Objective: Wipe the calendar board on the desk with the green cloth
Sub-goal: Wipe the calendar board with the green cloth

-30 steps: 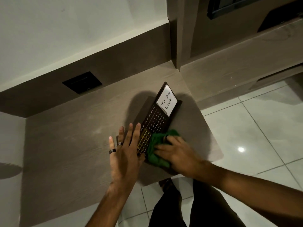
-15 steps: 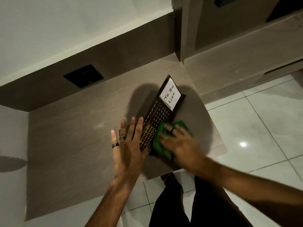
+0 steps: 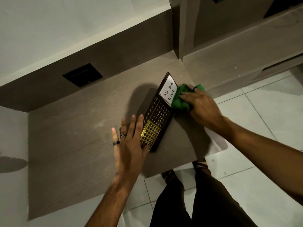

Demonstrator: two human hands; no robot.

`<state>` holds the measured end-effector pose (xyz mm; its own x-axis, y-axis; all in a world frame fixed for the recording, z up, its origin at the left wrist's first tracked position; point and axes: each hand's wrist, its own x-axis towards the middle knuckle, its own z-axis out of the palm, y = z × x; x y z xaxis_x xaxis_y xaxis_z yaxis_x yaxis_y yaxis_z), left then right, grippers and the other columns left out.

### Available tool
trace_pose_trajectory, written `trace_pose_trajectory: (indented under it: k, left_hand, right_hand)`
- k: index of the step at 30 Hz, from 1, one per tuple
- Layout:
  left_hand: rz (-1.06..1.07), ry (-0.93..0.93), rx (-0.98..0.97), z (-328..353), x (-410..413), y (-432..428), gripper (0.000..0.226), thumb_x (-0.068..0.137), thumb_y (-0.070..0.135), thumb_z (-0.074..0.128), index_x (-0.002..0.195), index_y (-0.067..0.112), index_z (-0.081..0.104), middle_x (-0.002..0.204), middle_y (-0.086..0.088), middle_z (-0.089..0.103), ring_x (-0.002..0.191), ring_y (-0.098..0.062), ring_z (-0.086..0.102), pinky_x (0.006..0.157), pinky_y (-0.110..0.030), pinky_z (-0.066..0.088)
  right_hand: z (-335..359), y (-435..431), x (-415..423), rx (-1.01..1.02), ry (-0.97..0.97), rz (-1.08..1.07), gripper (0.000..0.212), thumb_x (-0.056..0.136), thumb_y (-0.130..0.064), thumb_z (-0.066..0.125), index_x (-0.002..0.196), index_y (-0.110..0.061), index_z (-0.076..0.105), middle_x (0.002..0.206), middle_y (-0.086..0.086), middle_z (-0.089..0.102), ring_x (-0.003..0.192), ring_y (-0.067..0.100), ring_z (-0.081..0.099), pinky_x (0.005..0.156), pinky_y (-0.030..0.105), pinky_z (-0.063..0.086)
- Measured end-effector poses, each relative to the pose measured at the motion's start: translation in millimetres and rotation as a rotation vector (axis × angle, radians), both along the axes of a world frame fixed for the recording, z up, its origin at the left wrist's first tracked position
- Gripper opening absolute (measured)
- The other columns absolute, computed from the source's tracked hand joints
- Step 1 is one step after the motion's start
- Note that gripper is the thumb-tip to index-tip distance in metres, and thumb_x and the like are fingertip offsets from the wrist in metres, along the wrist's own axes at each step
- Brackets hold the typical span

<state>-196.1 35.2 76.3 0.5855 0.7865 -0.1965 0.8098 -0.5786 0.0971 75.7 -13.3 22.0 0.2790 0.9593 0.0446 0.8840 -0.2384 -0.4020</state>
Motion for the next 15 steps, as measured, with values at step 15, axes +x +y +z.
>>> trace_pose_trajectory:
  k: [15]
  left_hand:
    - [-0.001,-0.031,-0.019,0.4,2.5,2.0,0.108,0.083,0.038,0.076,0.151,0.03,-0.007,0.162,0.004,0.0,0.152,-0.026,-0.012,0.121,-0.059,-0.009]
  right_hand:
    - [11.8,1.7,13.8,-0.008,0.005,0.215,0.04,0.078,-0.002,0.061,0.116,-0.006,0.07,0.117,0.018,0.07,0.11,0.036,0.063,0.094,0.049,0.049]
